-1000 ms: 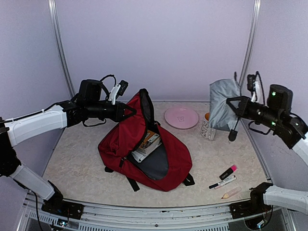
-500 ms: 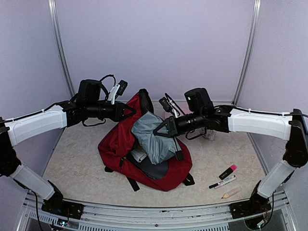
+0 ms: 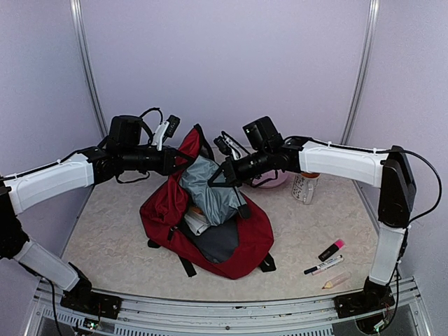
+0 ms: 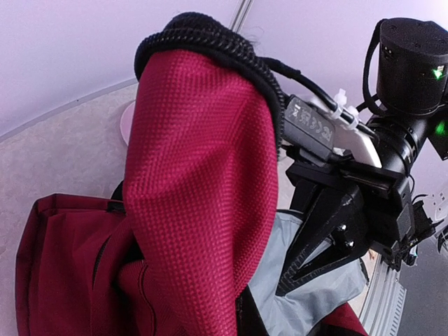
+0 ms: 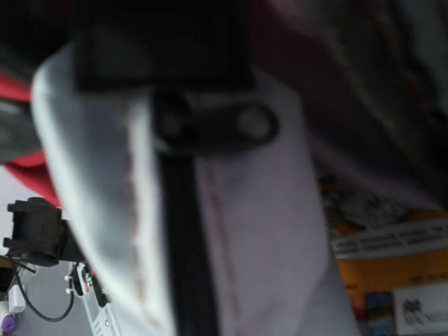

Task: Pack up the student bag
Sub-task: Place the pencil case in the largest pocket of the bag.

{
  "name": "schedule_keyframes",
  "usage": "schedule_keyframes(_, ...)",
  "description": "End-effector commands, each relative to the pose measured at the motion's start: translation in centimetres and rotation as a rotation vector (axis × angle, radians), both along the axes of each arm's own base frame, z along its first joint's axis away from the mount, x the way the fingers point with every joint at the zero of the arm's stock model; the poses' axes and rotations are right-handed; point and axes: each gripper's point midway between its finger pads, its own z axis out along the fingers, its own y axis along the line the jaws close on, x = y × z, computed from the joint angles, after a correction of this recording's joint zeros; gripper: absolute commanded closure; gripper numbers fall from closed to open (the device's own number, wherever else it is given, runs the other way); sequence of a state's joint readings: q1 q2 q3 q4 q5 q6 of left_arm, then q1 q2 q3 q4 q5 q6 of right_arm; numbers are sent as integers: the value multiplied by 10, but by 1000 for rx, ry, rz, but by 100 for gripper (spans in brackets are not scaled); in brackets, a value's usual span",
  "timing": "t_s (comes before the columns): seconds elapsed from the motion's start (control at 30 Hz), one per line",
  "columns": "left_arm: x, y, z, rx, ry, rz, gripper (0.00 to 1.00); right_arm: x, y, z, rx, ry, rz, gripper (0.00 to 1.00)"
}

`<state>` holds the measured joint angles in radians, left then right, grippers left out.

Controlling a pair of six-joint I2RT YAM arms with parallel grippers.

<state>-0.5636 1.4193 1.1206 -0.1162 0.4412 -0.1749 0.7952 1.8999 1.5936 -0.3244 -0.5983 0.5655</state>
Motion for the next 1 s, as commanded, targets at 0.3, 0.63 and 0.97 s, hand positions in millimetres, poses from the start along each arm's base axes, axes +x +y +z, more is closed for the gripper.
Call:
schedule_keyframes(0.3,-16,-11,36,-96,-83,-95,100,-37,-27,-10,-3,37,28,100)
schedule_keyframes(0.63,-48,-26,53,-190,-111,-285,100,31,38,39,221,16,-68,100)
schedule_keyframes(0.97,-70,-41,52,-238,-83,-406,100,67,63,22,326,13,-259,100)
